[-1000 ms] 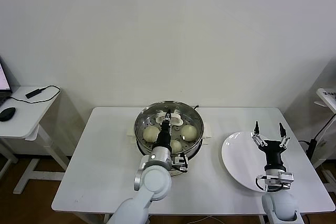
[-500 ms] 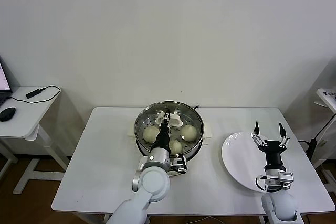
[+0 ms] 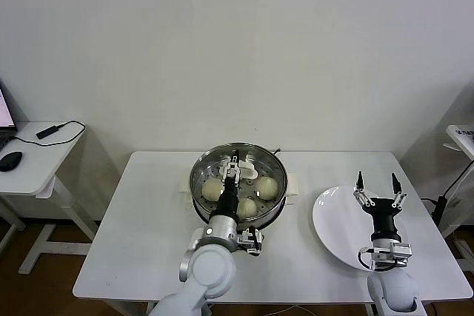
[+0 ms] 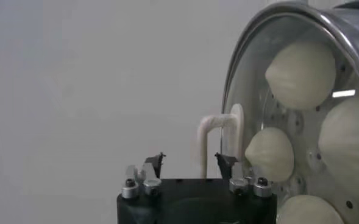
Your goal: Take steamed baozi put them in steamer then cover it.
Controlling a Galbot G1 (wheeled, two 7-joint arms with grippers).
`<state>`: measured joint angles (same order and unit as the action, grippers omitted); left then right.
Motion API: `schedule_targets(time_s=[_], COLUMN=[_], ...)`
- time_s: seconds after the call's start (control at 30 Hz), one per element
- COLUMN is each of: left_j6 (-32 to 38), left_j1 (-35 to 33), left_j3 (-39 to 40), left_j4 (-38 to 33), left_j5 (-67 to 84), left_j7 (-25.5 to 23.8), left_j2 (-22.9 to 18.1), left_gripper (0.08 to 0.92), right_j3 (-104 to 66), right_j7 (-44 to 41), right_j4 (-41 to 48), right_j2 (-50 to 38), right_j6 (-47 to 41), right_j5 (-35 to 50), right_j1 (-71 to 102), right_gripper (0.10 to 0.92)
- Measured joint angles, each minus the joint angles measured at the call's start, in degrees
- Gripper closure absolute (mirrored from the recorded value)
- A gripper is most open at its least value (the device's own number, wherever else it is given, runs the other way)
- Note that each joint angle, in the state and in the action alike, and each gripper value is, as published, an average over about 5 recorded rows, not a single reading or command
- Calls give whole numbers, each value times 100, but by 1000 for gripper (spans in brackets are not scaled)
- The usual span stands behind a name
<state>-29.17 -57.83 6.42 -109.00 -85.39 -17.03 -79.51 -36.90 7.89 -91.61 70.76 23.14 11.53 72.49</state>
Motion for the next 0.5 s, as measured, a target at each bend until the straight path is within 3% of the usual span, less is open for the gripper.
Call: schedule_targets(time_s=[0.3,0.5], left_j6=[-57,5], left_j1=[-212,-220], left_j3=[-89,-410], left_j4=[-642,-1050], left_j5=[434,1459], left_j7=[-46,288], left_j2=[252,407], left_gripper=[177,177], right_j3=[-16,43], right_j7=[-32,-60], right_j4=[5,-51], right_j2=[-26,-96], right_j6=[-26,-164], right_j5=[53,199], right_j1=[-11,60], right_gripper=[203,203])
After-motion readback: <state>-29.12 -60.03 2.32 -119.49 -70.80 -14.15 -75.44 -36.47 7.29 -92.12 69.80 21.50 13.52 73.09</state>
